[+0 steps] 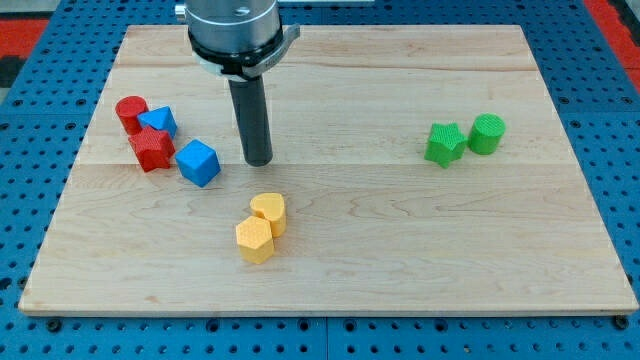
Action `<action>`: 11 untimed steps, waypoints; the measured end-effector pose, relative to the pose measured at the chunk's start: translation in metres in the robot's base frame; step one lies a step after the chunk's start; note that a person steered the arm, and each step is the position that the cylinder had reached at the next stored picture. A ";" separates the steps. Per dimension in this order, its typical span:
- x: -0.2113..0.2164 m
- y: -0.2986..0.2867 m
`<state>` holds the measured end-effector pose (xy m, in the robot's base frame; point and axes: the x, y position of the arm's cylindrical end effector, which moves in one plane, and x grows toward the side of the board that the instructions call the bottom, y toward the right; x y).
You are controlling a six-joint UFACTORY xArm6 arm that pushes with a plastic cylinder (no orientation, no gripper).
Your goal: Move your arm to the left of the yellow hexagon
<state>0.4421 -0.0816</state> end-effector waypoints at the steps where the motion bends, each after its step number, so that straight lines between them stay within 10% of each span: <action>1: 0.013 -0.059; 11: 0.101 -0.054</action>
